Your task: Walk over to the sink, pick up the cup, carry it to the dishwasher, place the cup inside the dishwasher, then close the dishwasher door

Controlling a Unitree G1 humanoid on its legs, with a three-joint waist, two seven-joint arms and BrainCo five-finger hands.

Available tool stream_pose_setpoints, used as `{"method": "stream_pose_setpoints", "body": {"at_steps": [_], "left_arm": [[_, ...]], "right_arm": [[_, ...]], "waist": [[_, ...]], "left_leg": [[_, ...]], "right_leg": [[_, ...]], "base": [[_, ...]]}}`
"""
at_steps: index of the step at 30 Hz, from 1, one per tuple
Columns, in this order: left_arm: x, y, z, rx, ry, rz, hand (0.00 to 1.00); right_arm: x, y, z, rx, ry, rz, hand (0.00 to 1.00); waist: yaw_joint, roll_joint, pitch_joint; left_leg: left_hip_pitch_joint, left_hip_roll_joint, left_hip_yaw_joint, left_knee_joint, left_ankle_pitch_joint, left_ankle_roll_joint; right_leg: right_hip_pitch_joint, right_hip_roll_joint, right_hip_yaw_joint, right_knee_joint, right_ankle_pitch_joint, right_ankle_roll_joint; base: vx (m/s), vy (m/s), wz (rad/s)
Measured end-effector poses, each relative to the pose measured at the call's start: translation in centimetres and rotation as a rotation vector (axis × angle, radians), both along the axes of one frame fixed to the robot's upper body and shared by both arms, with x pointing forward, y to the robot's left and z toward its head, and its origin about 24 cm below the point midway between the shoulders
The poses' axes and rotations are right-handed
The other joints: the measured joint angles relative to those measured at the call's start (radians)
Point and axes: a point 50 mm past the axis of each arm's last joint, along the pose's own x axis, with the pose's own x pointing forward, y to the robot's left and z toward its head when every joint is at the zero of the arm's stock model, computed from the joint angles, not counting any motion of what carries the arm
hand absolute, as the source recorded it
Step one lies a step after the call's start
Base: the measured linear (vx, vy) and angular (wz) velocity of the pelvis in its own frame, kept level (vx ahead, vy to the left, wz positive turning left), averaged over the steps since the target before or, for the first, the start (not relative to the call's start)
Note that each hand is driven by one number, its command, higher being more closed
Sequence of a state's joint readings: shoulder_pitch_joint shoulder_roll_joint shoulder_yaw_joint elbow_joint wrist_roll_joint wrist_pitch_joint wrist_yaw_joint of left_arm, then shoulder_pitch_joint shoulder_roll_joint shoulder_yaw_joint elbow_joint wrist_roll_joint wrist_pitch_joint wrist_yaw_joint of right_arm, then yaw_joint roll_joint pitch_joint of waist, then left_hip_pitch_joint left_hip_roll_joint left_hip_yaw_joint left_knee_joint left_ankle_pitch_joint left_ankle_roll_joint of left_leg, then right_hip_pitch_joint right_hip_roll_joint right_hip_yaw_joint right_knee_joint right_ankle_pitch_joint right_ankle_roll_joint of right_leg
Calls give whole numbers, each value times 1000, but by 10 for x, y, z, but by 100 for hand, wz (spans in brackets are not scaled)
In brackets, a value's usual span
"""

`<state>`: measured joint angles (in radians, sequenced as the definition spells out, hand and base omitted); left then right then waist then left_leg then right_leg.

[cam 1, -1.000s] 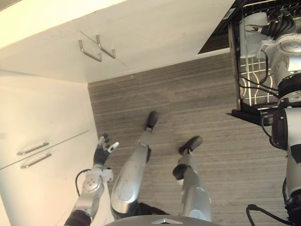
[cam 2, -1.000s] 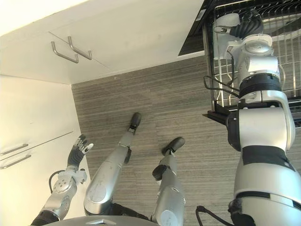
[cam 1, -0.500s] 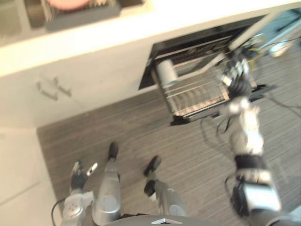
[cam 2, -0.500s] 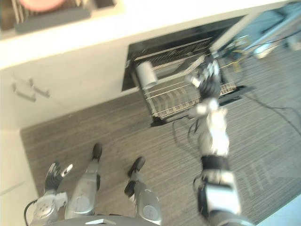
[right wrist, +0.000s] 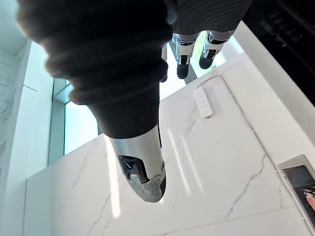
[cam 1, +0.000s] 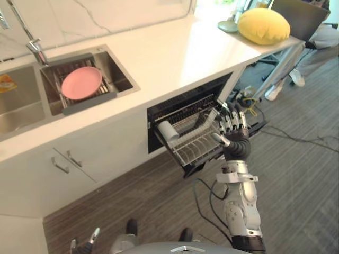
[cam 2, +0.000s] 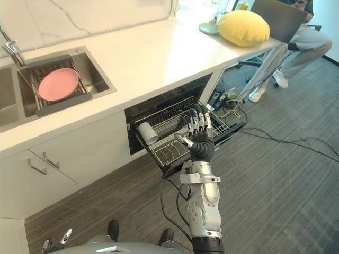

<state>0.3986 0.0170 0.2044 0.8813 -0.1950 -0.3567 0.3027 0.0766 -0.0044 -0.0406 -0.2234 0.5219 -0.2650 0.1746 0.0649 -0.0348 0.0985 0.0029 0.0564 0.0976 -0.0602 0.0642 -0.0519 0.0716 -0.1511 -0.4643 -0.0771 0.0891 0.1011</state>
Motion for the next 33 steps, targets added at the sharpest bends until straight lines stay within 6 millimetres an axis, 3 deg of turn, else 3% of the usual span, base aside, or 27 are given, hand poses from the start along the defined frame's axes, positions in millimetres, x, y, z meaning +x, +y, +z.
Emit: {"method": "stream_pose_setpoints", "body": {"at_steps": [2, 3, 5, 8, 10, 12, 13, 14, 15, 16, 17, 18, 19, 20, 23, 25, 26, 27, 29, 32, 33], "left_arm": [[-11, 2, -1, -8, 19, 53, 0], [-15, 3, -1, -12, 24, 68, 0], [-19, 7, -1, -4, 27, 76, 0], [-24, 5, -2, 3, 58, 34, 0], [-26, 4, -3, 3, 73, 20, 0], [-28, 1, -6, -9, 108, 0, 0], [-25, 0, -7, -11, 115, -19, 0], [-23, -3, -8, -15, 128, -56, 0], [-18, -4, -8, -12, 124, -80, 0], [-8, 1, -7, 6, 104, -113, 0], [-2, 5, -5, 21, 88, -122, 0], [9, 14, -2, 48, 62, -145, 0], [21, 24, 3, 75, 31, -159, 0], [32, 26, 4, 71, 0, -181, 0], [41, 14, 3, 35, -30, -200, 0], [45, 6, 3, 17, -46, -199, 0], [45, 9, 5, 24, -51, -200, 0], [45, 12, 5, 29, -43, -199, 0], [45, -1, 3, -7, -50, -201, 0], [45, -15, 1, -41, -53, -211, 0], [45, -16, 1, -42, -54, -212, 0]], "right_arm": [[-1, -2, -2, 17, 9, -3, 0], [-2, -4, -3, 17, 16, -14, 0], [-5, -13, -6, 15, 33, -61, 0], [-6, -23, -5, 12, 39, -117, 0], [-7, -25, -5, 12, 38, -126, 0], [-8, -29, -5, 12, 38, -143, 0], [-9, -30, -6, 12, 42, -145, 0], [-11, -31, -9, 9, 54, -147, 0], [-12, -31, -11, 11, 62, -148, 0], [-15, -31, -14, 25, 75, -154, 0], [-17, -32, -16, 31, 82, -158, 0], [-22, -33, -21, 41, 104, -166, 0], [-31, -35, -23, 39, 115, -184, 0], [-40, -38, -16, 30, 83, -205, 0], [-44, -38, -1, 22, 4, -218, 0], [-46, -38, 6, 32, -21, -231, 0], [-50, -36, 10, 43, -33, -234, 0], [-51, -34, 11, 45, -38, -227, 0], [-55, -36, 15, 28, -50, -234, 0], [-57, -38, 20, 22, -68, -243, 0], [-57, -38, 20, 23, -69, -243, 0]], "waist": [[0, 8, 4], [-2, 21, 7], [-3, 21, 8], [24, 17, 5], [22, 15, 5], [14, 0, 13], [6, -12, 22], [-6, -9, 25], [-13, -7, 26], [-33, -17, 34], [-46, -17, 41], [-69, -37, 52], [-88, -57, 51], [-90, -64, 53], [-87, -44, 62], [-84, -17, 76], [-81, -36, 69], [-71, -45, 64], [-75, -4, 44], [-73, 48, 20], [-71, 50, 18]], "left_leg": [[-9, -14, -22, 71, -47, 17], [-7, -15, -15, 81, -51, 22], [-7, -16, 24, 78, -44, 29], [-23, -37, 41, 78, -32, 42], [-22, -49, 53, 83, -38, 53], [-35, -62, 75, 149, -87, 74], [-36, -70, 79, 185, -122, 79], [-27, -66, 82, 201, -140, 88], [-21, -63, 84, 201, -144, 90], [-6, -61, 70, 200, -149, 98], [8, -62, 51, 197, -151, 101], [18, -52, 0, 198, -156, 104], [16, -42, -50, 197, -158, 100], [17, -44, -75, 195, -159, 95], [38, -44, -99, 212, -167, 95], [26, -21, -114, 293, -231, 68], [14, -25, -106, 353, -289, 47], [16, -7, -72, 391, -333, 29], [11, 98, 4, 426, -355, -4], [23, 127, 32, 400, -351, -37], [30, 127, 34, 392, -350, -38]], "right_leg": [[42, -23, -43, 26, -24, 15], [63, -32, -66, 32, -33, 24], [100, -57, -137, 46, -52, 48], [100, -92, -173, 64, -70, 61], [100, -108, -172, 72, -75, 69], [72, -156, -155, 180, -123, 68], [57, -195, -144, 278, -157, 51], [-9, -232, -101, 446, -177, -53], [-58, -244, -42, 541, -160, -101], [-148, -243, 103, 699, -94, -163], [-184, -234, 169, 766, -68, -172], [-217, -164, 288, 808, -143, -112], [-212, -74, 356, 748, -239, -79], [-212, -27, 368, 654, -279, -70], [-212, -11, 337, 493, -276, -73], [-184, -3, 341, 363, -201, -89], [-162, -24, 344, 309, -88, -101], [-139, -36, 339, 297, -101, 20], [-123, 11, 299, 284, -130, -3], [-100, 29, 279, 265, -128, 1], [-94, 30, 277, 260, -128, 1]], "base": [[-5, 71, 49], [8, 61, 80], [6, 62, 102], [11, 107, 63], [99, 104, 19], [140, 102, -5], [94, 91, -12], [77, 100, -11], [81, 152, 5], [89, 140, 20], [104, 100, 53], [126, -64, 93], [157, -103, 117], [186, -107, 94], [192, -73, 40], [179, -124, 27], [129, -187, 14], [173, -298, 13], [184, -257, 17], [188, -85, 12], [149, -27, 0]]}}
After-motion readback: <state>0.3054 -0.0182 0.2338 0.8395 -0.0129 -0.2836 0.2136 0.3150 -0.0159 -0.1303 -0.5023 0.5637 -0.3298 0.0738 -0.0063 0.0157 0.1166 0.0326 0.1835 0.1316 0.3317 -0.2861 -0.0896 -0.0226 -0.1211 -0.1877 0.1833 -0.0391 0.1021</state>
